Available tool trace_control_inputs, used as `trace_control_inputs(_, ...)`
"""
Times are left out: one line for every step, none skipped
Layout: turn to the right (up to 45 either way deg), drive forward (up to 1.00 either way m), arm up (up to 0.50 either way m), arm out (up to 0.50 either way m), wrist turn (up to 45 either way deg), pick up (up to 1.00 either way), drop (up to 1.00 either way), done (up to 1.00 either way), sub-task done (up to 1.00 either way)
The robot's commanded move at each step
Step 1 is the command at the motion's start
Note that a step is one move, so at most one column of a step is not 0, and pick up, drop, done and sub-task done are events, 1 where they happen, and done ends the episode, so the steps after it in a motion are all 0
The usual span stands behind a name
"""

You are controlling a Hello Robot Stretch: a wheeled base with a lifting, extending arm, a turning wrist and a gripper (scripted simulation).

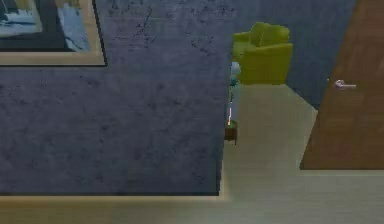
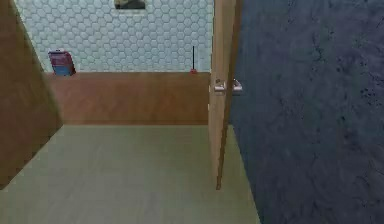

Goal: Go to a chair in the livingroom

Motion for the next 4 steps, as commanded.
trace_control_inputs(45.0,0.00,0.00,0.00,0.0,0.00,0.00,0.00,0.00)
trace_control_inputs(36.0,0.00,0.00,0.00,0.0,0.00,0.00,0.00,0.00)
trace_control_inputs(0.0,0.10,0.00,0.00,0.0,0.00,0.00,0.00,0.00)
trace_control_inputs(-15.0,0.00,0.00,0.00,0.0,0.00,0.00,0.00,0.00)
